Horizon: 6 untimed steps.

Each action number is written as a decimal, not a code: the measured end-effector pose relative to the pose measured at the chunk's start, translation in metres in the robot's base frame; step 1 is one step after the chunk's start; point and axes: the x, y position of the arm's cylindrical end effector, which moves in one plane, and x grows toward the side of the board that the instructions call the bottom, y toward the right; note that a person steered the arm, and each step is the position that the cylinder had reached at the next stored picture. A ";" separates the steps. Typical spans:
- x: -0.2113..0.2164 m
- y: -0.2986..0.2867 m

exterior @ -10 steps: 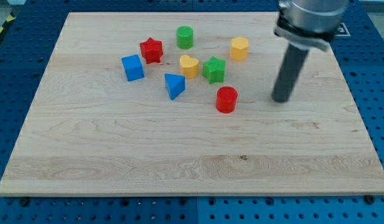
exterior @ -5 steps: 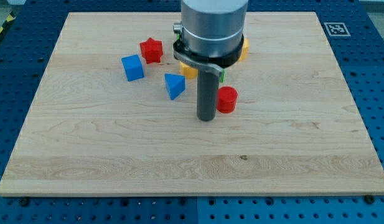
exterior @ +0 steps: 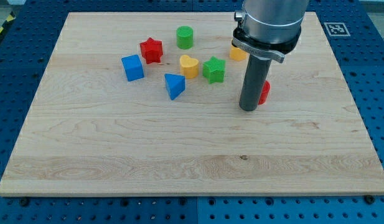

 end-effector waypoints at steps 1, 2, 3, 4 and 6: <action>0.010 0.003; 0.004 0.007; -0.005 0.023; -0.018 0.034; -0.031 0.040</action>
